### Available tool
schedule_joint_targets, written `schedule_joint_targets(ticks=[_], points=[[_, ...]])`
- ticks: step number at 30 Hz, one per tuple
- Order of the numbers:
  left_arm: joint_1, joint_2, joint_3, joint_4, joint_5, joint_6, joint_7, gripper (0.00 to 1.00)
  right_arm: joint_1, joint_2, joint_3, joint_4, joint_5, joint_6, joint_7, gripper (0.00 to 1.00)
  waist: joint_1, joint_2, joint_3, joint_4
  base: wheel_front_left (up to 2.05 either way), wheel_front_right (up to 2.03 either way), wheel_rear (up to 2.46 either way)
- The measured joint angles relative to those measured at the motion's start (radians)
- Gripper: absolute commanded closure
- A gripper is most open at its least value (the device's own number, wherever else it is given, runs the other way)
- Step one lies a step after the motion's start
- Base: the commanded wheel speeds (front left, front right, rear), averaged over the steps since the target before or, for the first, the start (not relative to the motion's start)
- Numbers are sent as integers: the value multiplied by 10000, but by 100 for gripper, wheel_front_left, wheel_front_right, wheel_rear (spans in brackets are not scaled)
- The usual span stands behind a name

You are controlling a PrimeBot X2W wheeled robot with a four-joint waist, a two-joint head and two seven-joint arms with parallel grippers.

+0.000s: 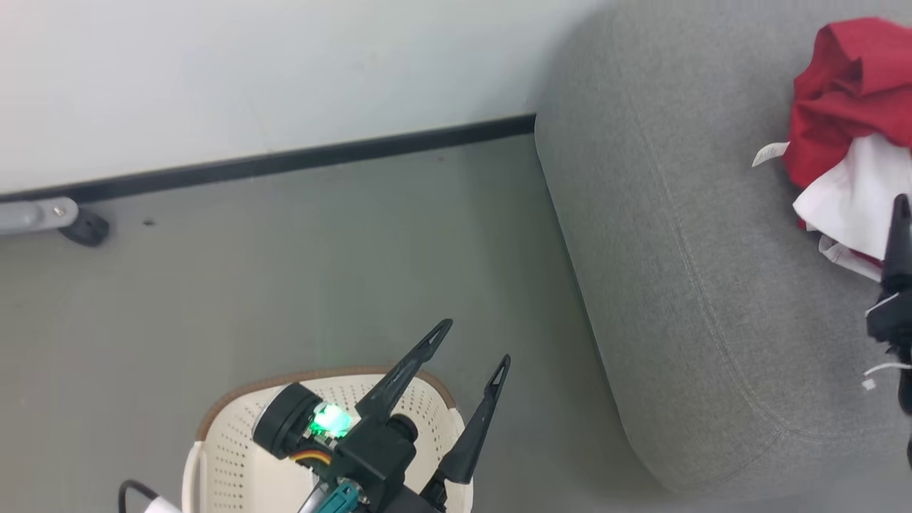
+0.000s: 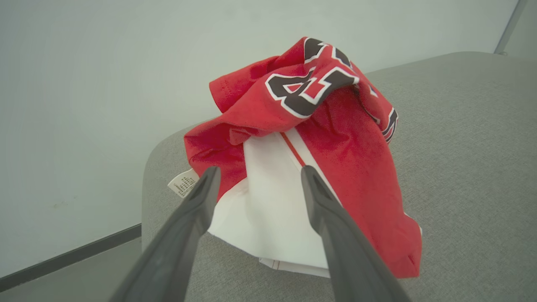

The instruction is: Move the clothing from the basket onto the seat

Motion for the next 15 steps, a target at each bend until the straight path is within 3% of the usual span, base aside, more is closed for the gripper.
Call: schedule_joint_targets(ticks=[15], points=[[1024, -56, 826, 295, -180, 683, -205, 0, 2337, 995, 683, -2742, -581, 13, -10, 0, 1, 0, -1544, 479, 0, 0, 0]])
